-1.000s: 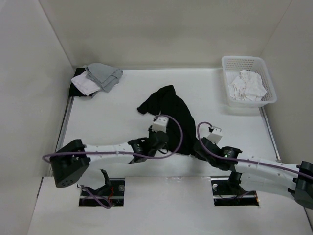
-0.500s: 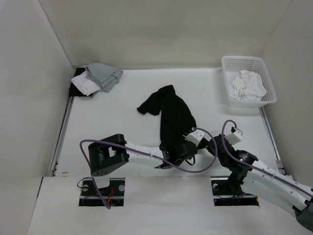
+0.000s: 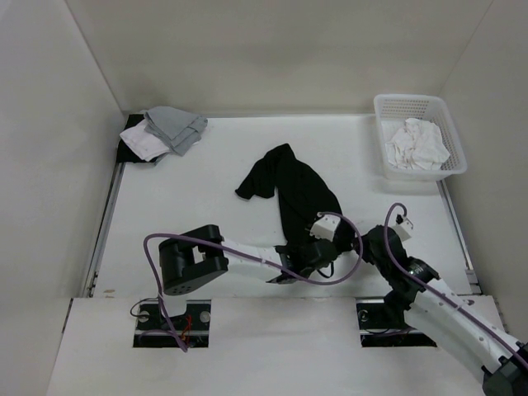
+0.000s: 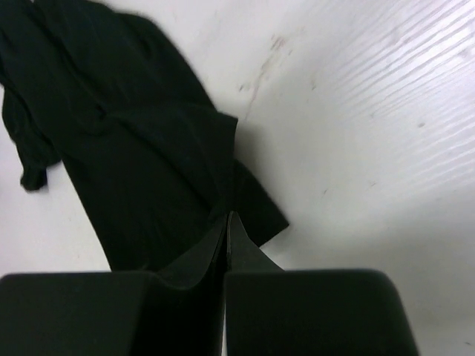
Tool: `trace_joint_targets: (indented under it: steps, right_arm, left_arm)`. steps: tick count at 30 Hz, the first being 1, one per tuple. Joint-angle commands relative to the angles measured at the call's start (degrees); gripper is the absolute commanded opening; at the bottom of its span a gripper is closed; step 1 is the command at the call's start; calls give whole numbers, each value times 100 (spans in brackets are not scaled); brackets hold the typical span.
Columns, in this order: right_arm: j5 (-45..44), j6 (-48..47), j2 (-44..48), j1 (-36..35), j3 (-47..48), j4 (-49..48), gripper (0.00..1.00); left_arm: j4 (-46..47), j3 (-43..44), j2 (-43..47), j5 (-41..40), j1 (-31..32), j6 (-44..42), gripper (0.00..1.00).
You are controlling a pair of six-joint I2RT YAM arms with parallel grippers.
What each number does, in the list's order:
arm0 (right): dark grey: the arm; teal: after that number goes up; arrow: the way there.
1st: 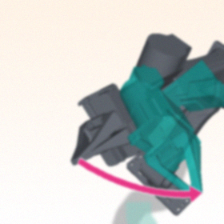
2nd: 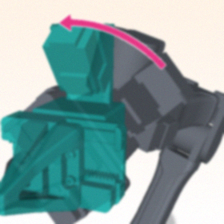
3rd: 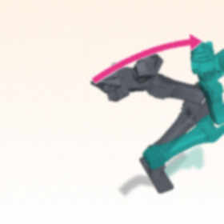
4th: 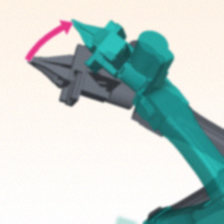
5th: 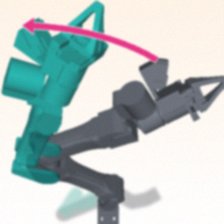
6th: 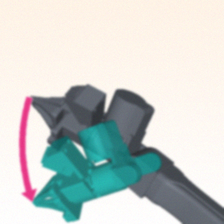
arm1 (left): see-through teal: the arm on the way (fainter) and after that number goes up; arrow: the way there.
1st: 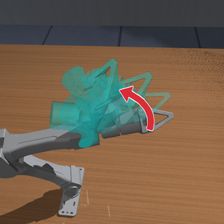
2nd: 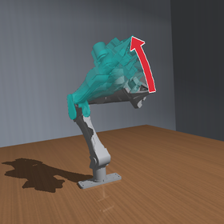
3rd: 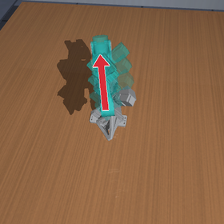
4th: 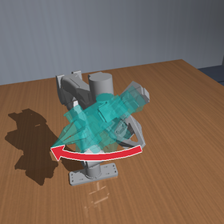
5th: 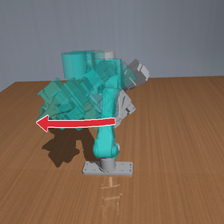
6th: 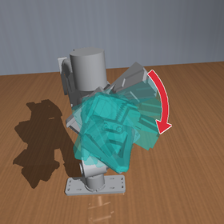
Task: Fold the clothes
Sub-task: Flatten the tank top out
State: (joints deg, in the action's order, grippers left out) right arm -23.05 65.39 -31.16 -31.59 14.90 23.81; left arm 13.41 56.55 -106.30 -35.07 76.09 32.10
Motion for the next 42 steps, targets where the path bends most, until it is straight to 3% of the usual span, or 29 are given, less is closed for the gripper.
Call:
trace_joint_targets:
  steps: [1,7,15,32,42]
  right_arm:
    - [48,27,4,-421,4,-387,0]
    - [-508,150,-31,-800,92,-166,0]
    - [-508,132,127,-879,84,-193,0]
    - [-587,264,286,-1195,-48,-184,0]
    - [-657,335,145,-1424,-31,-202,0]
  left_arm:
    - [162,190,-92,167,-134,384,39]
    - [434,224,-83,835,-267,710,43]
    - [4,743,-611,791,-477,1316,42]
    - [373,628,-813,1107,-679,1844,41]
    - [452,787,-1024,1239,-943,2239,18]
